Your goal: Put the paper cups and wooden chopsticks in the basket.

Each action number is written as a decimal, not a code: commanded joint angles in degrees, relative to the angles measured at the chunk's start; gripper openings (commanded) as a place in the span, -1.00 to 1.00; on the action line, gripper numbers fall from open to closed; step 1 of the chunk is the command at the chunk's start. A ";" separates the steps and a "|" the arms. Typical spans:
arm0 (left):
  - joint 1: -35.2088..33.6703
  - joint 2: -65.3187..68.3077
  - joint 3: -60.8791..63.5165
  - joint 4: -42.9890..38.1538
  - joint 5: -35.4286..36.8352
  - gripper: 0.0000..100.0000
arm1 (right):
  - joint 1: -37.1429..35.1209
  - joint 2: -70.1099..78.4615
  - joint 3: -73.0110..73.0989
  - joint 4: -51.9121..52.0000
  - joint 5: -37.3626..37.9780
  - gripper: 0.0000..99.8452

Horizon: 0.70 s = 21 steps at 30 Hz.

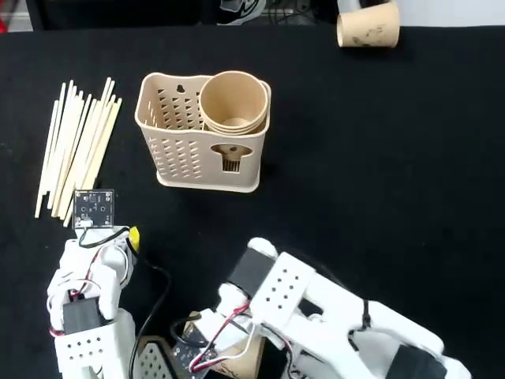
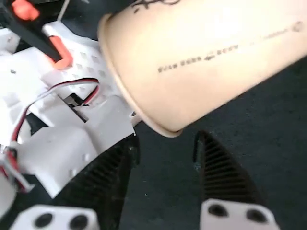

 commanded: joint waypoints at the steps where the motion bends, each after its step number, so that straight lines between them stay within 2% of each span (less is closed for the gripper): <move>1: 0.57 -0.44 1.01 -0.53 -0.44 -0.52 | -0.97 -0.57 -1.63 1.93 0.53 -0.60; 5: 0.57 -0.44 1.01 -0.62 -0.44 -0.52 | -4.31 -6.81 -1.36 1.85 -3.78 -0.60; 12: 0.57 -0.44 1.01 -0.62 -0.44 -0.52 | -14.68 -11.82 -0.75 -0.35 -11.78 -0.60; 18: 0.57 -0.44 1.01 -0.53 -0.44 -0.52 | -16.09 -10.95 -0.92 -3.25 -17.85 -0.60; 21: 0.57 -0.44 1.01 -0.53 -0.44 -0.52 | -16.00 -10.95 -1.10 -4.75 -21.36 -0.71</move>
